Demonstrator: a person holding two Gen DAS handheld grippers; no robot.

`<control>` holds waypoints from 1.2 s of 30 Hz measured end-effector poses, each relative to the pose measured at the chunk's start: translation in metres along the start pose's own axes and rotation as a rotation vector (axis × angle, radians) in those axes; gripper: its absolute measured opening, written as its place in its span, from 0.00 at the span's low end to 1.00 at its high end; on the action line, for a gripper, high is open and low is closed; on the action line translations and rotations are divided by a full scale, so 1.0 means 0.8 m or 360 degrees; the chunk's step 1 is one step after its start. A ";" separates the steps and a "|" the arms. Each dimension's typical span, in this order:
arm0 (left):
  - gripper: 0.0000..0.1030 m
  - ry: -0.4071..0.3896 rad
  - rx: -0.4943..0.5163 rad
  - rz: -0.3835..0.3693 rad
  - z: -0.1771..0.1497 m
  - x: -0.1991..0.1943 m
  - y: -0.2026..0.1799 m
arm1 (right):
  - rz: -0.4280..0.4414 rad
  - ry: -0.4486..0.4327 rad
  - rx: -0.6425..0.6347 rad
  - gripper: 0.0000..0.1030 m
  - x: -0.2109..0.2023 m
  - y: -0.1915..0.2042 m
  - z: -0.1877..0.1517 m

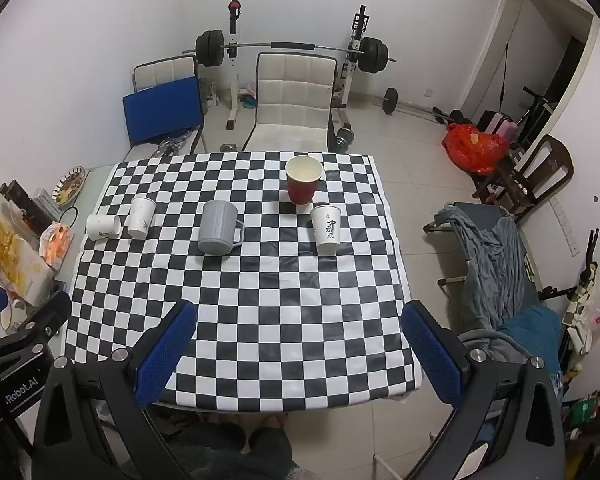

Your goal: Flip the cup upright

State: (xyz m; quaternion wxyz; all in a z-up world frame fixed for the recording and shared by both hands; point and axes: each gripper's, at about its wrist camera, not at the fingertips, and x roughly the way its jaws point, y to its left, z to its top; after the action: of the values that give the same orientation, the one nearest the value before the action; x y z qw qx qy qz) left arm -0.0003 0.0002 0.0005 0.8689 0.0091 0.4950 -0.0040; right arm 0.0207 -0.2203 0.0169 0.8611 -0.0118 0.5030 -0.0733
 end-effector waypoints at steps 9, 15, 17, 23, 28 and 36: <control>1.00 -0.0006 -0.0009 0.0001 0.006 -0.003 0.000 | 0.0000 -0.0010 -0.0001 1.00 -0.010 0.004 -0.002; 1.00 -0.0026 -0.0007 -0.0011 0.005 -0.004 0.002 | 0.0006 -0.0017 -0.0002 1.00 -0.016 0.007 -0.002; 1.00 -0.0032 -0.0009 -0.0011 0.006 -0.005 0.002 | 0.0004 -0.0019 0.0000 1.00 -0.018 0.008 -0.002; 1.00 -0.0036 -0.0007 -0.0014 0.011 -0.010 0.003 | 0.0007 -0.0024 0.0000 1.00 -0.021 0.009 -0.003; 1.00 -0.0046 -0.0009 -0.0015 0.008 -0.010 0.002 | 0.0006 -0.0028 0.0003 1.00 -0.022 0.009 -0.002; 1.00 -0.0055 -0.0009 -0.0015 0.013 -0.015 0.004 | 0.0010 -0.0033 0.0004 1.00 -0.023 0.008 -0.002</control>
State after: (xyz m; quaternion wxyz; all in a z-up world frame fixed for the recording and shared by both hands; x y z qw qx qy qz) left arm 0.0023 0.0033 0.0161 0.8772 0.0043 0.4800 -0.0067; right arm 0.0114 -0.2112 0.0317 0.8666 -0.0101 0.4939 -0.0711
